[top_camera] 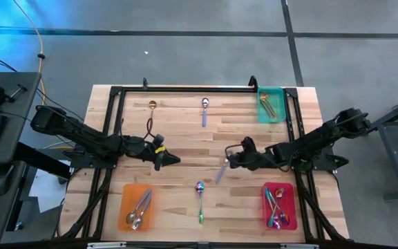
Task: Sort silverware by color (type)
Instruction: Put the purple spoon into the orange bin
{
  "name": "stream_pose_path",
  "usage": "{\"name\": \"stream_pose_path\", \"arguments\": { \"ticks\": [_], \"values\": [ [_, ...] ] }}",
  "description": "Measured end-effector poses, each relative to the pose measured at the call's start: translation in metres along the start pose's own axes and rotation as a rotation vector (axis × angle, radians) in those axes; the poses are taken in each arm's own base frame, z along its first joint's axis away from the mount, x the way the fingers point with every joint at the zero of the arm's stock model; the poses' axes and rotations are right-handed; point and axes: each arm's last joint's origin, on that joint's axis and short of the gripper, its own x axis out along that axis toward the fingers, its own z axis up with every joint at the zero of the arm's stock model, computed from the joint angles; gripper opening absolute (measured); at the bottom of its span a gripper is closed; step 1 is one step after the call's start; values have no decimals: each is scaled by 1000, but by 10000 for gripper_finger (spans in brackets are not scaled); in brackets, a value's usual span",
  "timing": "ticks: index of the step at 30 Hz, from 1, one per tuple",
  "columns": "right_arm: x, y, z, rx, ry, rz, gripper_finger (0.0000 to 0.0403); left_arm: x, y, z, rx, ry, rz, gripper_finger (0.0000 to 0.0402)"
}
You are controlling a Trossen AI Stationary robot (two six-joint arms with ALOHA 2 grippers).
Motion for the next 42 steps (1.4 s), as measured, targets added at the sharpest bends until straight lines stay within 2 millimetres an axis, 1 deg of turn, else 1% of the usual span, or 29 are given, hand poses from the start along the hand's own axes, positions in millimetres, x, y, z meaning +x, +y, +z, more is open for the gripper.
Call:
{"name": "stream_pose_path", "arguments": {
  "ticks": [3,7,11,12,15,17,21,24,26,29,32,34,36,40,42],
  "values": [
    [0,12,5,-27,-69,96,0,8,-8,2,22,-1,-18,81],
    [0,22,10,-25,-81,97,0,22,-16,5,22,0,-20,97],
    [-2,27,13,-74,-71,18,0,44,-21,7,70,33,56,110],
    [-3,30,13,-97,-62,-6,0,52,-22,8,88,48,87,112],
    [-12,36,18,-158,-25,-89,0,76,-27,11,153,90,177,115],
    [-22,37,22,-218,-8,-164,0,94,-29,13,188,115,241,115],
    [-46,36,30,-304,-12,-216,0,126,-25,14,204,183,354,115],
    [-63,27,35,-317,-33,-173,0,148,-22,14,190,203,397,115],
    [-73,21,39,-306,-62,-144,0,160,-16,12,178,220,447,115],
    [-88,15,45,-287,-106,-96,0,178,-12,13,181,196,485,115],
    [-101,13,51,-298,-156,-73,0,191,-7,14,185,190,546,115],
    [-107,14,55,-309,-198,-54,0,194,1,13,185,221,603,115],
    [-111,13,58,-324,-225,-47,0,203,5,15,184,209,595,115],
    [-114,12,61,-348,-250,-58,0,210,16,18,176,204,620,115],
    [-114,12,61,-348,-252,-58,0,209,19,21,171,197,634,115]
  ]
}}
